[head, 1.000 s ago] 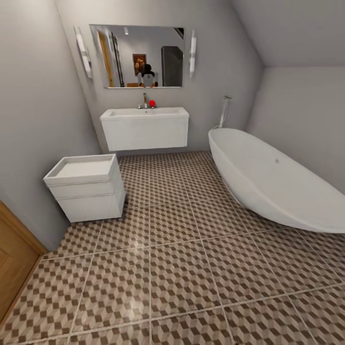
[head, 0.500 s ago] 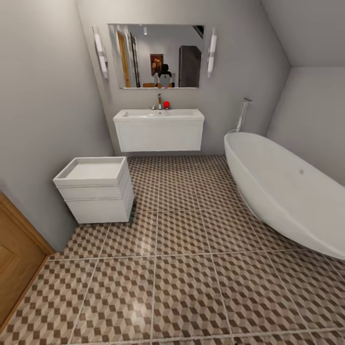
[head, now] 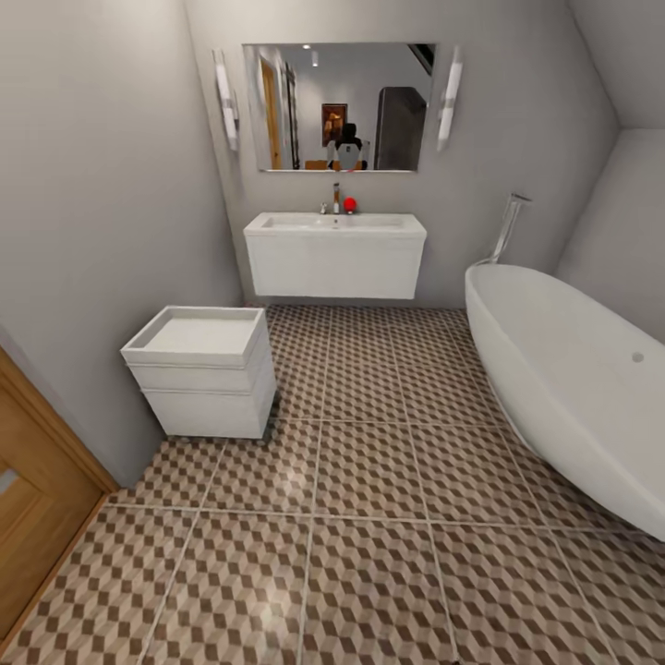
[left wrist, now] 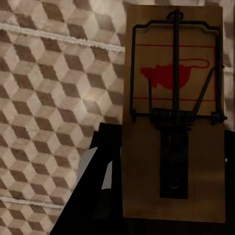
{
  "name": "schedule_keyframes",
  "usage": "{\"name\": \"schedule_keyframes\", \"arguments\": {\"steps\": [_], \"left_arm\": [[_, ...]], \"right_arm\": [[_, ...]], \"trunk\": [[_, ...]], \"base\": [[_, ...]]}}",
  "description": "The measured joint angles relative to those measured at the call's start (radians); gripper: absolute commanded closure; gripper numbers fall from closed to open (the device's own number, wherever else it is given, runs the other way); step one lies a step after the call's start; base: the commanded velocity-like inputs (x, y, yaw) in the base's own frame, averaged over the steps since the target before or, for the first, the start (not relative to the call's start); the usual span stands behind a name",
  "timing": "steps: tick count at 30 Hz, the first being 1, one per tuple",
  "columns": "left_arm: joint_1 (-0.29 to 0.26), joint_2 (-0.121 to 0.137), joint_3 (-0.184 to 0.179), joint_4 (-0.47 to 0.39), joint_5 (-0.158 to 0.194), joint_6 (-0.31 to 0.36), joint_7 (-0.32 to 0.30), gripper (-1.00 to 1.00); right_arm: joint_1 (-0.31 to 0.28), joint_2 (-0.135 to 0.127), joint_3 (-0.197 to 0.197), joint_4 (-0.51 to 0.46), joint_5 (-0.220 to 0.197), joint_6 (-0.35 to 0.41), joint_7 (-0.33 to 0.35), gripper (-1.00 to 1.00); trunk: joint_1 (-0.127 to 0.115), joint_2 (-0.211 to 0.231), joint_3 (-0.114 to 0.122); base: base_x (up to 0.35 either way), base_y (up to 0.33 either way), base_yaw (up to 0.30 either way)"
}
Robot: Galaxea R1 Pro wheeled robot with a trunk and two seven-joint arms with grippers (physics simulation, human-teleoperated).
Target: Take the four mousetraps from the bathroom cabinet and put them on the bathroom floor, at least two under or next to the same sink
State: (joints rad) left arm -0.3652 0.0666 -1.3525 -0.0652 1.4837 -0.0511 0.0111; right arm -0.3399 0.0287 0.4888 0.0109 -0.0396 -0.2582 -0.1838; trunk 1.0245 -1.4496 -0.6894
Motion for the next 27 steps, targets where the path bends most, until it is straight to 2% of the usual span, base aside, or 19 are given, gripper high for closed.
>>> {"name": "schedule_keyframes", "arguments": {"steps": [16, 27], "left_arm": [[0.000, 0.000, 0.000, 0.000, 0.000, 0.000, 0.000, 1.00], [0.000, 0.000, 0.000, 0.000, 0.000, 0.000, 0.000, 1.00]], "right_arm": [[0.000, -0.006, 0.000, 0.001, 0.000, 0.002, 0.001, 1.00], [0.000, 0.000, 0.000, 0.000, -0.001, 0.001, 0.001, 1.00]], "trunk": [[0.000, 0.000, 0.000], [0.000, 0.000, 0.000]], "base": [[0.280, -0.001, 0.001], [0.286, 0.000, 0.000]]}}
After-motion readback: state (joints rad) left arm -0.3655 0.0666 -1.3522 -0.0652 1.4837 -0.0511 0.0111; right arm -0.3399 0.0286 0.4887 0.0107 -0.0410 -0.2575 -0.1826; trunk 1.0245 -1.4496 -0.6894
